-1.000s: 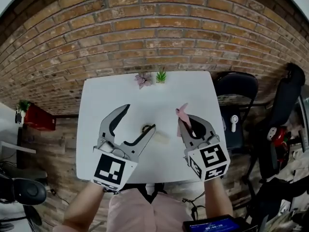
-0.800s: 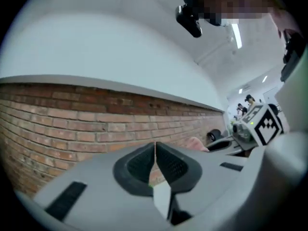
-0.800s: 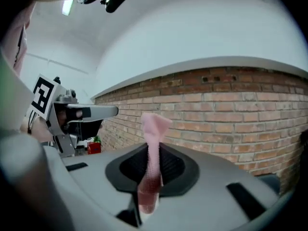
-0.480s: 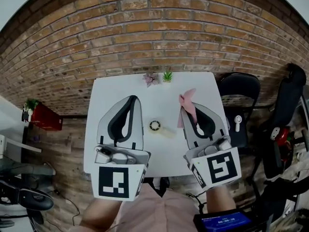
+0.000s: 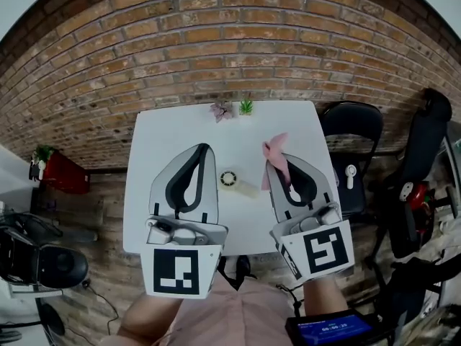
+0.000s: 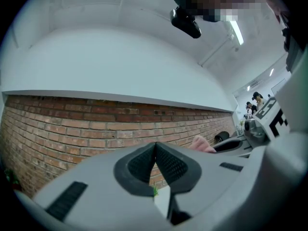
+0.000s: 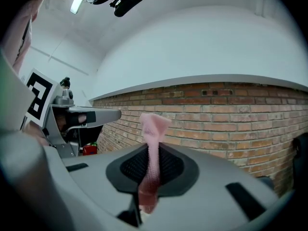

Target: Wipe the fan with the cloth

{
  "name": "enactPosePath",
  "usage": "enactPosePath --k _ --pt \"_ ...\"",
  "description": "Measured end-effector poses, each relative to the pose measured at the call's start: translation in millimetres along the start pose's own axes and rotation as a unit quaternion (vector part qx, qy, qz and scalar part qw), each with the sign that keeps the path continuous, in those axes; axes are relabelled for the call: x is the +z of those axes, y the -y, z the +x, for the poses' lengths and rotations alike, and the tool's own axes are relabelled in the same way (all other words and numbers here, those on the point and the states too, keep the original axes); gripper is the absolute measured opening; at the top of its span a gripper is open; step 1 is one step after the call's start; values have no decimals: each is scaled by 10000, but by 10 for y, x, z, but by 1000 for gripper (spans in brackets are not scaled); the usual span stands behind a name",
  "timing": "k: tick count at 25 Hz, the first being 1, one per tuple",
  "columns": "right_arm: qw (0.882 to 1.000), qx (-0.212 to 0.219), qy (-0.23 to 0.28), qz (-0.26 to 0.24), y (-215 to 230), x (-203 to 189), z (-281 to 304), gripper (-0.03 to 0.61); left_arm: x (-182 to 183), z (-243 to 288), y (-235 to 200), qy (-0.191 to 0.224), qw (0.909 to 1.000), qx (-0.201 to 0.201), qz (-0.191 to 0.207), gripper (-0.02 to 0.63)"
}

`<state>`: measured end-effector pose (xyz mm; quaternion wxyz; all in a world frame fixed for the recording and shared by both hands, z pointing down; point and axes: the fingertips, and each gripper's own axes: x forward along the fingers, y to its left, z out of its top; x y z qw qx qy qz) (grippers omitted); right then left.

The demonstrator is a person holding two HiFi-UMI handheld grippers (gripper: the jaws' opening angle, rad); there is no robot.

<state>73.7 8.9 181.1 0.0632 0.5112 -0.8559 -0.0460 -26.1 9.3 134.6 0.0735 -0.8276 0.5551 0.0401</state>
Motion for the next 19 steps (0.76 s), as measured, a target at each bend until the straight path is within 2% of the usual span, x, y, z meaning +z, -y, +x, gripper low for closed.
enactPosePath --k 8,19 --pt "9999 43 107 30 -81 32 -37 32 34 -76 46 18 9999 -28 129 12" --pt "9999 77 99 118 -51 -24 46 34 -70 -5 32 -123 9999 26 92 12"
